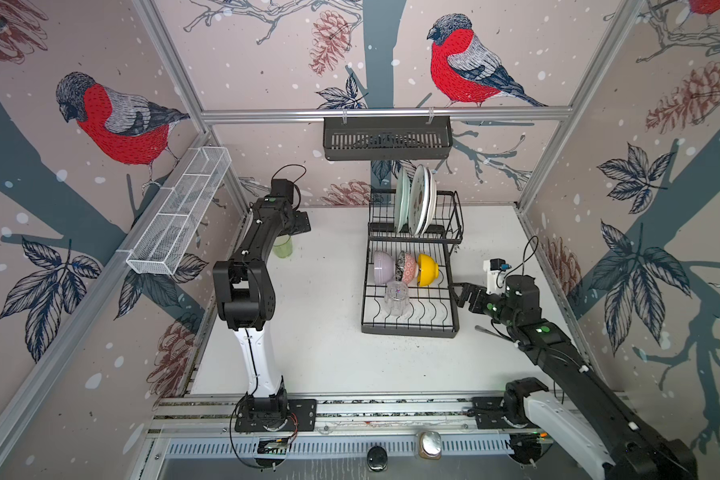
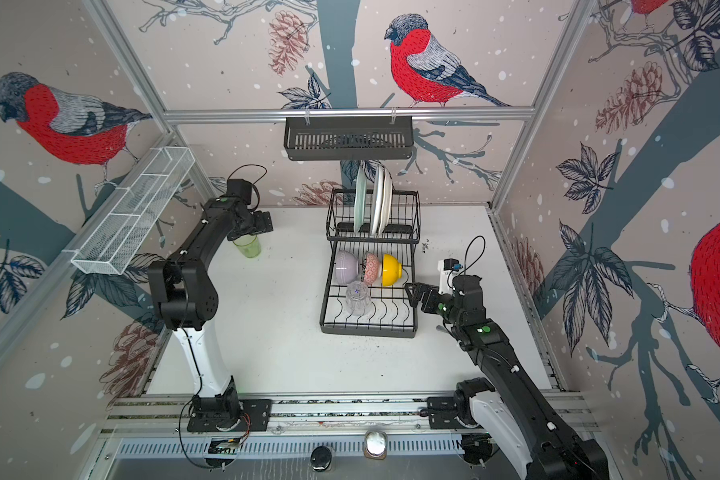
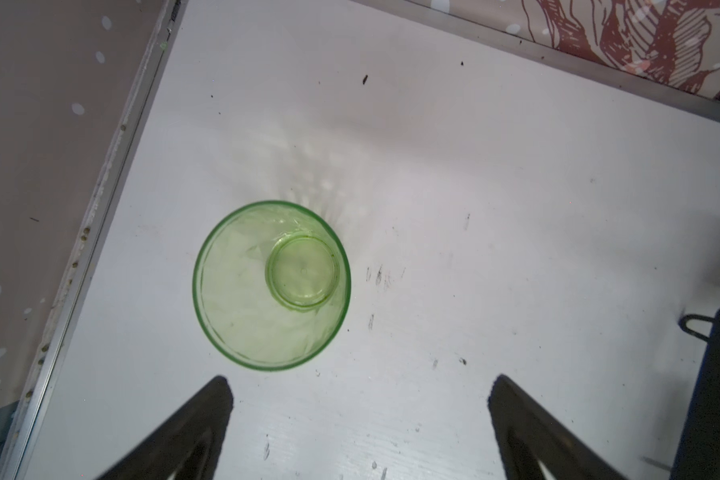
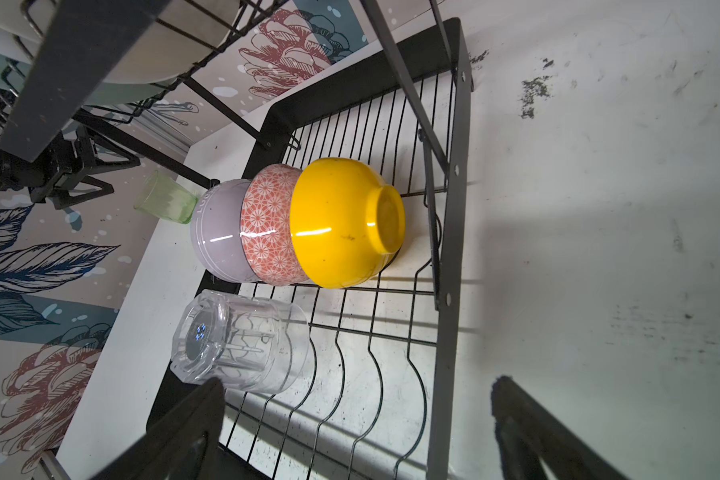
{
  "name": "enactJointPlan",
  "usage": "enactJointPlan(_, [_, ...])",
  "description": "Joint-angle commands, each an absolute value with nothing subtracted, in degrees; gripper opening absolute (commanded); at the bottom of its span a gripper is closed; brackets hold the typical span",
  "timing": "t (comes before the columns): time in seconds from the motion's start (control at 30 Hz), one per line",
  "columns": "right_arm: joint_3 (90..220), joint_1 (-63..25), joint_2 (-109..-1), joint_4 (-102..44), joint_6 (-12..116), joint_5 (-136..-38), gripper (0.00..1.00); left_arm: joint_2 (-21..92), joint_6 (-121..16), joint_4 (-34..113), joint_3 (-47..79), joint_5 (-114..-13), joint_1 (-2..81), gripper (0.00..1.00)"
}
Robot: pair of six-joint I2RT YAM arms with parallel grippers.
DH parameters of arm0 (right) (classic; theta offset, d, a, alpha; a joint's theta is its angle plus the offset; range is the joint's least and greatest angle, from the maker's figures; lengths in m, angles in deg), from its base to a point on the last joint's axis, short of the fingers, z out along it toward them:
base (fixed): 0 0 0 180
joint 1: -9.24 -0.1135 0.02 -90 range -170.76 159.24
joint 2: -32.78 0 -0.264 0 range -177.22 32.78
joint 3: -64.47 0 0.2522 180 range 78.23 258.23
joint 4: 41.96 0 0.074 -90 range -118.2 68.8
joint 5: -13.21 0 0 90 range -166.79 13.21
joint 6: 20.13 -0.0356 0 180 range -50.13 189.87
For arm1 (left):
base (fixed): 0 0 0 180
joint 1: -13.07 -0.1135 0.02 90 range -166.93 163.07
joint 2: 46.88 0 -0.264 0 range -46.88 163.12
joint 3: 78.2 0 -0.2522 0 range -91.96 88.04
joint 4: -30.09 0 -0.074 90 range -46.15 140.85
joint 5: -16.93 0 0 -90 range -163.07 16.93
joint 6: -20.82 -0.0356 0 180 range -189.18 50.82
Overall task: Unload the mixed dishes from the dish rack
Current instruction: 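Raise the left gripper off the glass while the right gripper reaches back over the rack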
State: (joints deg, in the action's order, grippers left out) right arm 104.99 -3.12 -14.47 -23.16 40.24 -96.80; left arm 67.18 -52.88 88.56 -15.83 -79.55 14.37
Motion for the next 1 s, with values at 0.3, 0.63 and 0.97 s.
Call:
enactJointPlan(0.3, [105.3, -10.1, -13.0, -25.2, 40.9, -94.2, 0.99, 45.5, -50.4, 77.6, 7.3, -76.8, 18.1, 0.97])
enactJointPlan(0.63, [105.9, -26.1, -17.0, -33.3, 36.4, -83.9, 0.99, 24.8, -45.8, 65.5, 30.5, -71.8, 21.0, 0.97])
enactJointPlan(0.97, [112.4, -38.6, -31.3, -35.5, 37.5, -71.3, 1.0, 13.6, -42.2, 59.4, 43.3, -67.8, 22.6, 0.97])
